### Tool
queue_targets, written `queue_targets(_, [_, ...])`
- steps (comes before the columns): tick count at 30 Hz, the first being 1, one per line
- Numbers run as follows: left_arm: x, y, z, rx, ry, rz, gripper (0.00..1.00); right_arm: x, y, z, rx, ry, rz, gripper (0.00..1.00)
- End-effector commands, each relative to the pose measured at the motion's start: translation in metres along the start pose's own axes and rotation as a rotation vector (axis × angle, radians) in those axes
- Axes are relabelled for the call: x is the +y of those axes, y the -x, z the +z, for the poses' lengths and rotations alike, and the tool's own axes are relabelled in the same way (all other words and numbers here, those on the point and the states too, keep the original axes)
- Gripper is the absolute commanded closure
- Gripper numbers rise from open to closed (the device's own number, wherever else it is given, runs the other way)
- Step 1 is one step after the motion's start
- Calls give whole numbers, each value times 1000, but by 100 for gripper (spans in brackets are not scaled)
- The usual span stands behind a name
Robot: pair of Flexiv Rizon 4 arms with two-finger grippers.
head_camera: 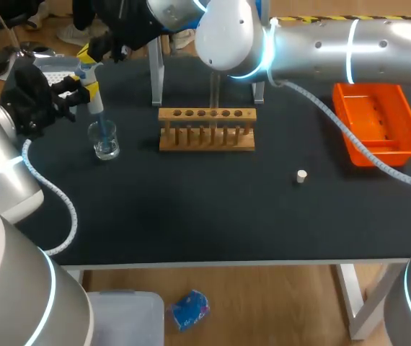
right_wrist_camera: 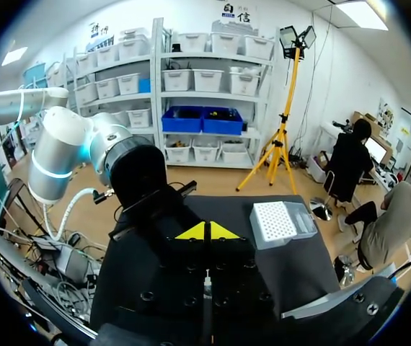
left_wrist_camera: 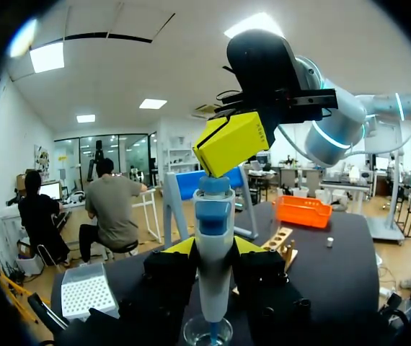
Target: Invert the test tube, pick up the pipette, mount the tip to pipette, aspirate from beaker and dispense into the tube, eject the tip, return the pipette, and cap with the stopper.
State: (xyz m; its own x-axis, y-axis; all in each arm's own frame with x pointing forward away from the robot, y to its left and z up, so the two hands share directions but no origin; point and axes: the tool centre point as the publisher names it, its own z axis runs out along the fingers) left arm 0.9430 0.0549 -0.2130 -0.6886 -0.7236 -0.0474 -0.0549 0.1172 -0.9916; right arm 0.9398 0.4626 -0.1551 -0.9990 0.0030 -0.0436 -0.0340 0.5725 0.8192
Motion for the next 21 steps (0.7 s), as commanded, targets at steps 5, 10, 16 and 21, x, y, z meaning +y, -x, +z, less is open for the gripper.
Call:
queue_targets(5, [-5,1,1,1,0,0,100,3,0,-1,-1,0,-6,100])
queue_targets(10, [-5,1,1,1,0,0,100,17,0,-6,-4,19,-30,100])
queue_targets(16, [-5,1,1,1,0,0,100,35,-2,-16,-11,37,-68,100])
queue_targets(21, [-5,1,1,1,0,0,100,41,-3,-25,-30,37,-85,0])
